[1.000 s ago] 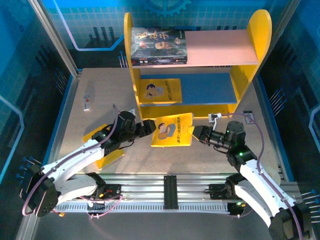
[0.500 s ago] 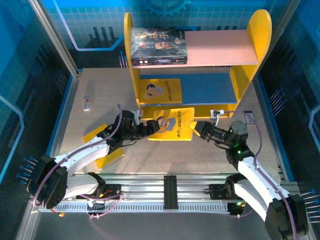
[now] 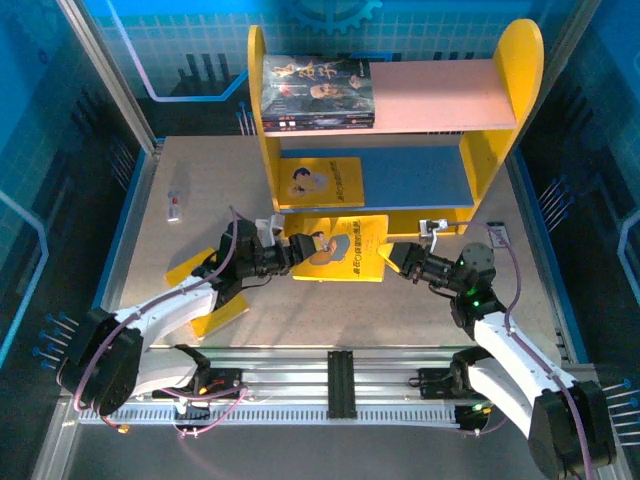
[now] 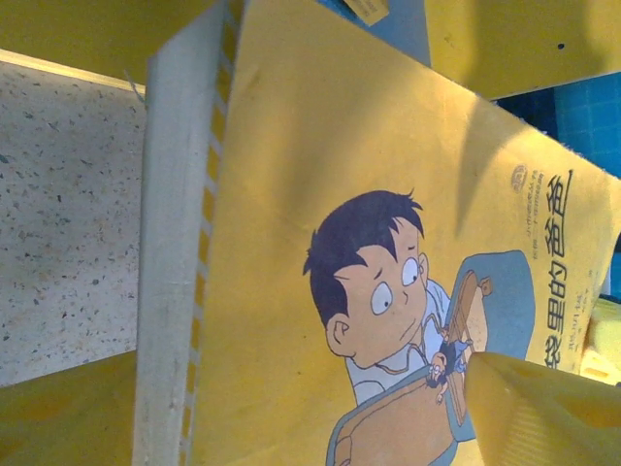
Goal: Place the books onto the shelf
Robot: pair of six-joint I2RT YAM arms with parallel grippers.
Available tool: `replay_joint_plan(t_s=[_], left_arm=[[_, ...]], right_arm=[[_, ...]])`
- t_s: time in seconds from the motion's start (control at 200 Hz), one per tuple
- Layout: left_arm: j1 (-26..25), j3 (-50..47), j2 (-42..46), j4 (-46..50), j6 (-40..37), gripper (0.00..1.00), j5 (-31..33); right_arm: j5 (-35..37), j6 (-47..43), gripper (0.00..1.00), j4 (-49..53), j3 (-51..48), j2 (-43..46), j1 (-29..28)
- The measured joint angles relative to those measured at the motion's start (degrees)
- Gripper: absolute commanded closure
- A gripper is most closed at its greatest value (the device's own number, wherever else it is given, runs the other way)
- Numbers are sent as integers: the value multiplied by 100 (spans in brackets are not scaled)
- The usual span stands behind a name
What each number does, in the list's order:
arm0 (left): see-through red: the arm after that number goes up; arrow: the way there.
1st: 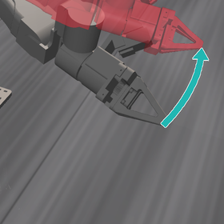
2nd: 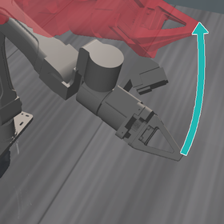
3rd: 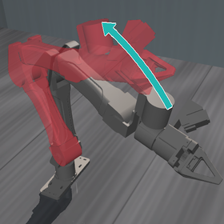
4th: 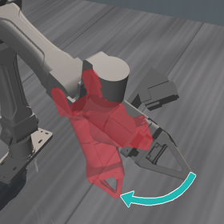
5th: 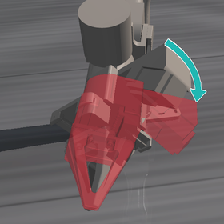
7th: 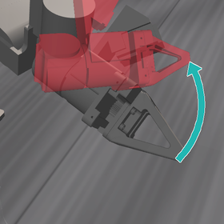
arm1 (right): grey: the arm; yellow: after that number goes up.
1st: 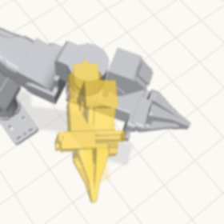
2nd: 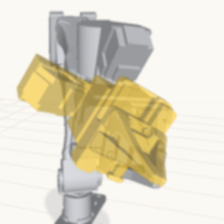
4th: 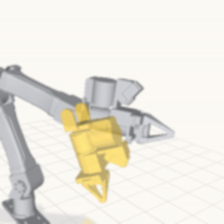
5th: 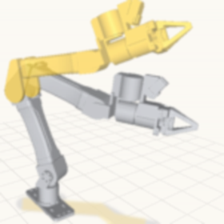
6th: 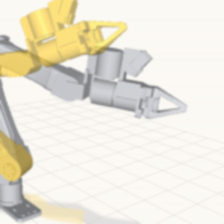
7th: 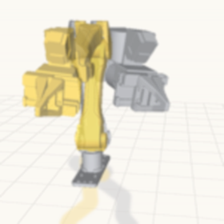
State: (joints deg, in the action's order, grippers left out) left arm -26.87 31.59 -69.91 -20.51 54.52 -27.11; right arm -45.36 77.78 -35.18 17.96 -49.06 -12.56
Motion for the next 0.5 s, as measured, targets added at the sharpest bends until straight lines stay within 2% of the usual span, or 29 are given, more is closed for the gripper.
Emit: replay_joint_plan(t_s=[0.105,0.3,0.5], left_arm=[[66,-15,70,-17,42,30,-31],[197,-74,216,74,70,56,-26],[251,-96,216,111,59,66,-11]], right_arm=[[-11,-236,82,243,26,57,26],[-7,-708,81,833,229,111,44],[28,-975,80,1222,284,107,70]])
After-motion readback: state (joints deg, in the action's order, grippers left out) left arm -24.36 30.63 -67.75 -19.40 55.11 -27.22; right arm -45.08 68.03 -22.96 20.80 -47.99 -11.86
